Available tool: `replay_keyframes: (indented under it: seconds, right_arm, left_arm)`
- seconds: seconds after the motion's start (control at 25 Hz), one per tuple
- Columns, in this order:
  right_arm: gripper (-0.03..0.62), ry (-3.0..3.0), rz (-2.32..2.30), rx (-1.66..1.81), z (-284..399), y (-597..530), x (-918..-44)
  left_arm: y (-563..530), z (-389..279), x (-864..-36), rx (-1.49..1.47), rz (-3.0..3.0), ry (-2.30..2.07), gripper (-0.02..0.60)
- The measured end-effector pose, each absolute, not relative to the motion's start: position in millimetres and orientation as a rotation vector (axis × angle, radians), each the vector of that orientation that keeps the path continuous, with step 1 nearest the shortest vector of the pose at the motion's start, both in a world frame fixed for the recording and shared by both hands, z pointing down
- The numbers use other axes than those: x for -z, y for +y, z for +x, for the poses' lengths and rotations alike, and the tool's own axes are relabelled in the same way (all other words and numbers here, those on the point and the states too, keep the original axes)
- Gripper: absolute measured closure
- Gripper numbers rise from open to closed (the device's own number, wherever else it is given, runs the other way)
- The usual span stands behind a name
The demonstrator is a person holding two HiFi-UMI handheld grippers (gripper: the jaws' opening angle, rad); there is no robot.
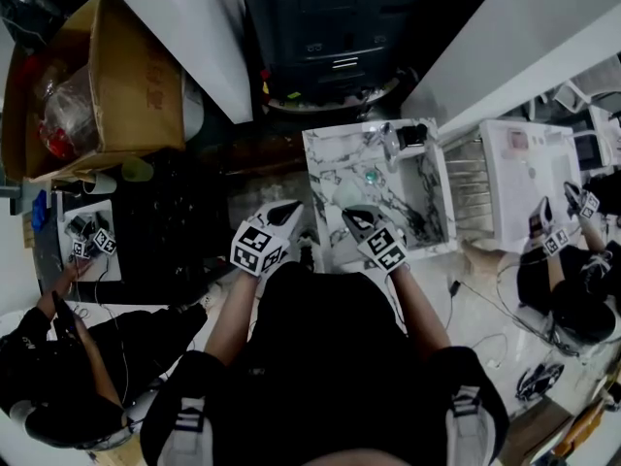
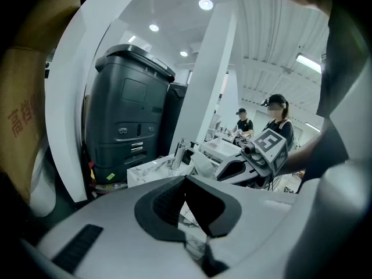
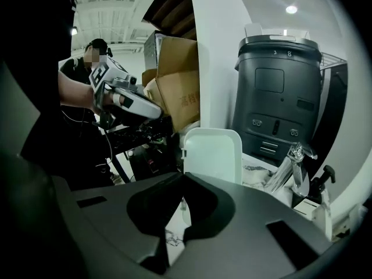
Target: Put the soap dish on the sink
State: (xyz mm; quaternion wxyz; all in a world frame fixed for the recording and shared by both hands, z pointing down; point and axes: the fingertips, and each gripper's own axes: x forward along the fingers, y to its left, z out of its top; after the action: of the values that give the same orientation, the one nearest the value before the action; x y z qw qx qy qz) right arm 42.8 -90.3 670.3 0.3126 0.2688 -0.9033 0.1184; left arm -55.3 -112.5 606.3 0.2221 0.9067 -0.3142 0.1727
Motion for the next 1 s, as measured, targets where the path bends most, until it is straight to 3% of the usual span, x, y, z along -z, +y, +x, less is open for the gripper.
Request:
replay_keyframes:
  seconds: [1.0]
  right_arm:
    - [0.595,-2.137,0.589,-0.042,27,-144,-717]
  left_arm:
    - [-154,-73,-611,-0.534,2.538,-0.799,0.583]
